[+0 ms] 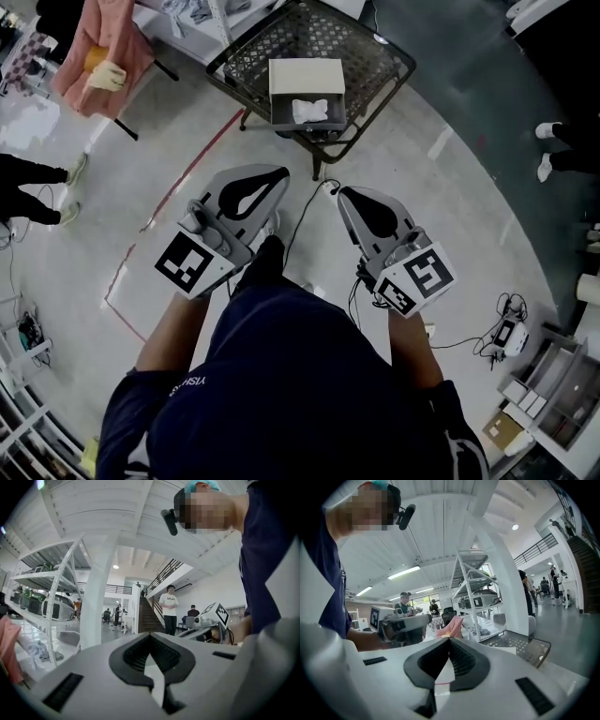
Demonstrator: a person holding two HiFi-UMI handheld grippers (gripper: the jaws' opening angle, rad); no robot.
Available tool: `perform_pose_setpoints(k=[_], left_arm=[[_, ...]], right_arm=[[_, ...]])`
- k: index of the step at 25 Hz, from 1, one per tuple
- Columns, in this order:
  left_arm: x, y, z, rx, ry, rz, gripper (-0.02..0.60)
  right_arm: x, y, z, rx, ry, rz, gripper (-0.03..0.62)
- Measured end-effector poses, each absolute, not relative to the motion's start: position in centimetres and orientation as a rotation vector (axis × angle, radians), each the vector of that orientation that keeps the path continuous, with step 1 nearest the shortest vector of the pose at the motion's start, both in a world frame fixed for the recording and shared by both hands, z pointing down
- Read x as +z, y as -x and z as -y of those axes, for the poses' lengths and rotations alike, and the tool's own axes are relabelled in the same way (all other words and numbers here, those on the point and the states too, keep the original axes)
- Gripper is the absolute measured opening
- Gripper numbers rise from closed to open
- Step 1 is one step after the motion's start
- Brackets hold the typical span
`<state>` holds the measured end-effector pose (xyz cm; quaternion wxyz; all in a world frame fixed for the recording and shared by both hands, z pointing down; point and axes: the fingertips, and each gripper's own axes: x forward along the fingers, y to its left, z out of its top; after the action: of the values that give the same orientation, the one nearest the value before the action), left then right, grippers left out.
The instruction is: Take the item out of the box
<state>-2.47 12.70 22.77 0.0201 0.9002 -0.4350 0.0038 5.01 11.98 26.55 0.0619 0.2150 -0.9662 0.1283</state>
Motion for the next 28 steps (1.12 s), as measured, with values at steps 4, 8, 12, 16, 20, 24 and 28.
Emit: perform_pose_setpoints(k=[4, 8, 12, 16, 20, 24, 28], left_arm=[[23.2, 5.5, -8.8, 0.017, -2.788, 1.315, 0.006], [23.8, 8.1, -5.2, 0.021, -2.788, 1.270, 0.006], [24.6, 10.2, -2.0, 0.034, -2.802, 1.227, 0.006], [25.5, 11.7, 0.5, 0.060, -2.803, 1.173, 0.006], [26.9, 12.8, 2.8, 0.084, -2.820, 1.141, 0.006], [28.7, 12.0, 4.4, 0.137, -2.834, 1.105, 0.006], [30.9, 11.6, 6.3, 0.198, -2.826, 1.080, 0.006]], right_arm=[[27.1, -2.1, -8.5, 0.420, -0.670, 2.892, 0.021], [27.2, 0.9, -5.2, 0.435, -0.689, 2.870, 0.021], [27.6, 3.1, -2.1, 0.447, -0.724, 2.845, 0.021], [28.0, 4.4, 0.3, 0.470, -0.778, 2.815, 0.021], [29.0, 5.4, 2.0, 0.486, -0.805, 2.795, 0.021], [30.2, 4.5, 3.3, 0.514, -0.833, 2.771, 0.021], [31.6, 4.0, 4.9, 0.546, -0.836, 2.754, 0.021]])
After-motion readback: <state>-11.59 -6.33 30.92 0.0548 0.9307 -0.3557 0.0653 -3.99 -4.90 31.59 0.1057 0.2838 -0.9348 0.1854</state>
